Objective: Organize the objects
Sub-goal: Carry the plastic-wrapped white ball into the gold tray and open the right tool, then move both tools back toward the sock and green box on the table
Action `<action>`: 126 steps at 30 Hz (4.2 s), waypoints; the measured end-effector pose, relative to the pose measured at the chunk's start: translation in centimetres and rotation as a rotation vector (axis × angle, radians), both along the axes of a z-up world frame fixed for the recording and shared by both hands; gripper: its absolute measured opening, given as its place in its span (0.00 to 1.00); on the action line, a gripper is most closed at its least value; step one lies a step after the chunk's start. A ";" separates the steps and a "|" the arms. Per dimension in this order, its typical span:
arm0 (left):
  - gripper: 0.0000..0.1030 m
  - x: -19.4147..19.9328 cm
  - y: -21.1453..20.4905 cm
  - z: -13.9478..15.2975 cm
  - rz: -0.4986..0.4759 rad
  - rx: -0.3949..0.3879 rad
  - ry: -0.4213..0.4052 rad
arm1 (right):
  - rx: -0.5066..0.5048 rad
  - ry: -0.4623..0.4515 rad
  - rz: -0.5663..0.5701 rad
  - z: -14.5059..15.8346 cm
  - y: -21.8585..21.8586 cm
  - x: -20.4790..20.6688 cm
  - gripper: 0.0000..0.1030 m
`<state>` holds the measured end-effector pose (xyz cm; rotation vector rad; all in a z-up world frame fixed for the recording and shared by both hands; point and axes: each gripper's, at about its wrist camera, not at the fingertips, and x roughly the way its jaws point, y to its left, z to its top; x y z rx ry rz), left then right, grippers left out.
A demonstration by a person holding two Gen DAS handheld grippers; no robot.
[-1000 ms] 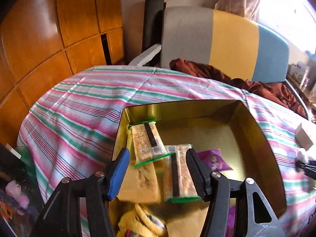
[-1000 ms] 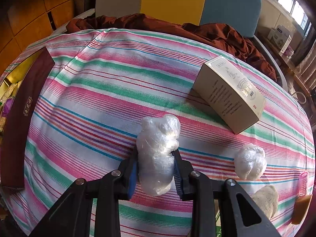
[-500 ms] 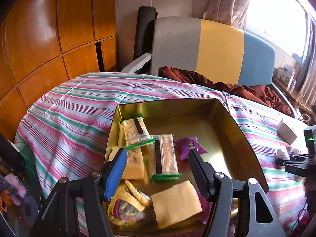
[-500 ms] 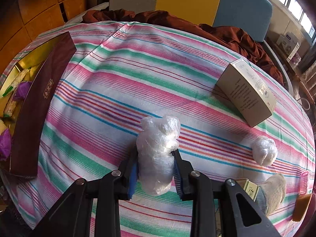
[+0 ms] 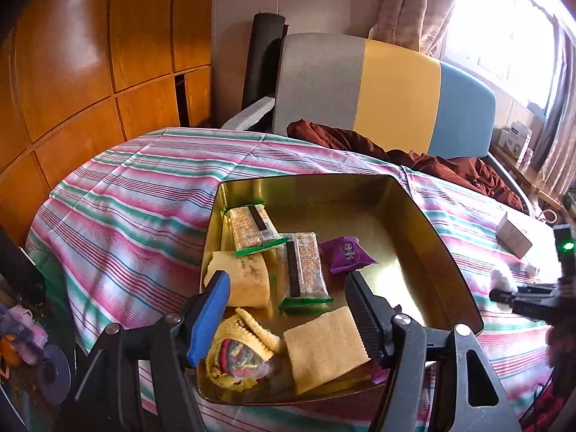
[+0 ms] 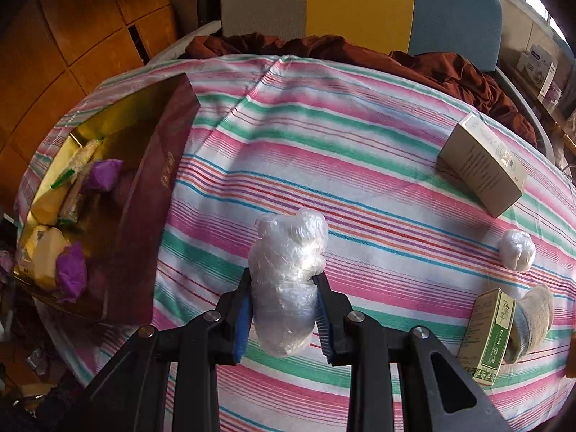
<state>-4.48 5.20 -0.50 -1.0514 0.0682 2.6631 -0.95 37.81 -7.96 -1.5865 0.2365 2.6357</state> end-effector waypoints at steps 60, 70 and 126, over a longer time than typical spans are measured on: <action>0.76 2.1 1.0 0.3 -0.083 0.024 -0.010 | -0.050 0.123 -0.058 3.6 -2.3 1.5 0.55; 0.76 2.6 4.7 0.6 -0.176 0.004 -0.011 | -0.006 0.117 -0.368 4.3 10.5 5.5 0.55; 0.32 8.0 37.6 -7.9 -0.929 -0.071 -0.219 | -0.376 0.160 -0.989 -0.5 24.8 13.9 0.72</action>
